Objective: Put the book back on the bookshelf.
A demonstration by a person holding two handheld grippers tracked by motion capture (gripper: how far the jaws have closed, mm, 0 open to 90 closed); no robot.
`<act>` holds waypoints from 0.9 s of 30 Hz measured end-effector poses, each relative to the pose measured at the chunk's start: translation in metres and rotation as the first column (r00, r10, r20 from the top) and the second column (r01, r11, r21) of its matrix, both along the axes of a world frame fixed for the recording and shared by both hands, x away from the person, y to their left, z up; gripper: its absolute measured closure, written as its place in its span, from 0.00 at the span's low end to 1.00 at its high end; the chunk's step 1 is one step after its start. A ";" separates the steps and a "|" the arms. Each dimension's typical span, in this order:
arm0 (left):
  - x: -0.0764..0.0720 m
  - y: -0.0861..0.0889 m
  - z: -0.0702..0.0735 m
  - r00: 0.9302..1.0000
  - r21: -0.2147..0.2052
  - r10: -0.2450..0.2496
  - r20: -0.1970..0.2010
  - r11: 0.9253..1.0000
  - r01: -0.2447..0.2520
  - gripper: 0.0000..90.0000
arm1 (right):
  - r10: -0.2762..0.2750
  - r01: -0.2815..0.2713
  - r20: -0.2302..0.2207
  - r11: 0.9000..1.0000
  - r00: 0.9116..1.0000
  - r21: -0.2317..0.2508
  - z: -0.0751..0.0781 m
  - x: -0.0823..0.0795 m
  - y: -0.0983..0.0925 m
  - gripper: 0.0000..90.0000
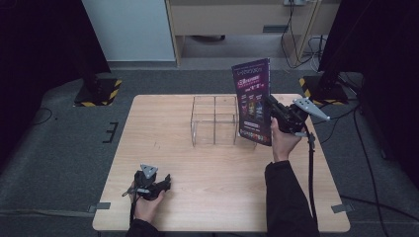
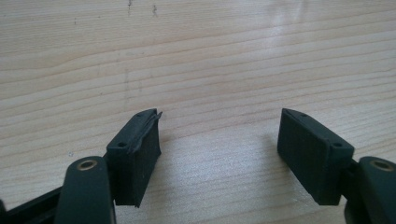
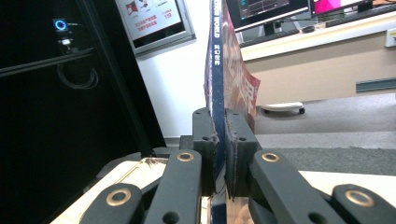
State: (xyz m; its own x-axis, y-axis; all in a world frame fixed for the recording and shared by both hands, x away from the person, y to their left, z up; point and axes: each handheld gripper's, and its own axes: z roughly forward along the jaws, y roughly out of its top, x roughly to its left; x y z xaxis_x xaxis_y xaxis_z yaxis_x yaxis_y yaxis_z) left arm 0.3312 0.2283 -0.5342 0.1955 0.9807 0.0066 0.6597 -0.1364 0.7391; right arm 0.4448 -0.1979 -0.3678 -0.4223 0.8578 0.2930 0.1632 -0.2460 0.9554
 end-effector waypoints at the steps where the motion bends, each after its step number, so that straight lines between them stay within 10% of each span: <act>1: 0.000 0.000 0.000 1.000 0.000 0.000 0.000 1.000 0.000 0.32 | -0.005 0.005 0.000 1.000 1.000 -0.004 -0.003 0.001 0.001 0.94; 27: 0.000 0.000 0.000 1.000 0.001 0.001 0.001 1.000 -0.001 0.32 | -0.020 0.023 0.047 0.998 0.999 -0.050 -0.040 -0.015 0.018 0.94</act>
State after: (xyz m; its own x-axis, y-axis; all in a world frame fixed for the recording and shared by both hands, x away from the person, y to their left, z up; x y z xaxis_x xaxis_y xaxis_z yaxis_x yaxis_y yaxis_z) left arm 0.3309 0.2281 -0.5342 0.1940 0.9810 0.0078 0.6594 -0.1363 0.7394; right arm 0.4297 -0.1802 -0.4080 -0.4160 0.8800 0.2292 0.1132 -0.2000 0.9732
